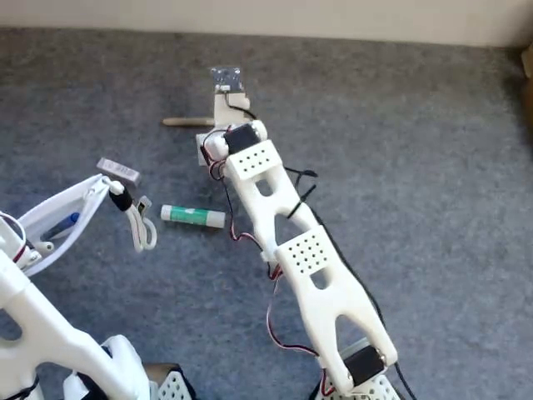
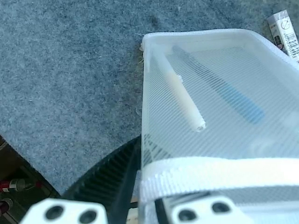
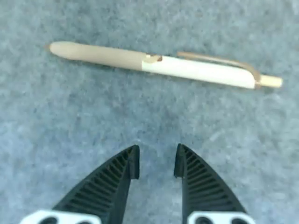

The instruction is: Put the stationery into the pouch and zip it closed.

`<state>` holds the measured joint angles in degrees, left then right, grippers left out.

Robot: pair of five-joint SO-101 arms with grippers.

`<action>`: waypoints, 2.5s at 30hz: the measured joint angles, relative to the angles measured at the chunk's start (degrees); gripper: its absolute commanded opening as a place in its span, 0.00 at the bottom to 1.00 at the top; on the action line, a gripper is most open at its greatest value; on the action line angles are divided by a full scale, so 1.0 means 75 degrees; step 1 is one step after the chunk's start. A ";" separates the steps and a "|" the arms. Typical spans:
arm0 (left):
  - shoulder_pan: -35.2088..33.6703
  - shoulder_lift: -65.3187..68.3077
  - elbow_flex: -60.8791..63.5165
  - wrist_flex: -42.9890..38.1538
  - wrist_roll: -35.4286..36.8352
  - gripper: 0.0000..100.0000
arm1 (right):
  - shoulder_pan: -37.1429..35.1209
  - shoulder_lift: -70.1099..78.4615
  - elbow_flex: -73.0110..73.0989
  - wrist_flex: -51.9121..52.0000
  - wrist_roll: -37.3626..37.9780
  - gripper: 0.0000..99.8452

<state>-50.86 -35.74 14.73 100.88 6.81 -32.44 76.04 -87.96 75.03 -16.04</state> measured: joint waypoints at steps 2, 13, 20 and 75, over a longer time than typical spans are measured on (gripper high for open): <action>0.0000 0.0000 0.0000 0.0000 0.0000 0.01 | 0.0000 0.0000 -0.0469 0.0059 0.0000 0.13; 0.0000 0.0000 0.0000 0.0000 0.0000 0.01 | 0.0000 0.0000 -0.0610 -0.2251 0.0000 0.01; 0.0012 0.0000 0.0059 0.0000 0.0000 0.01 | 0.0199 0.0000 0.0738 -0.4044 0.0000 0.01; 0.0012 0.0000 0.0270 -0.0035 0.0000 0.01 | 0.0375 0.2297 -0.0703 -0.5380 -0.0023 0.01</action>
<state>-50.77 -35.74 16.75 100.62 6.81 -29.63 93.27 -93.23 34.68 -16.22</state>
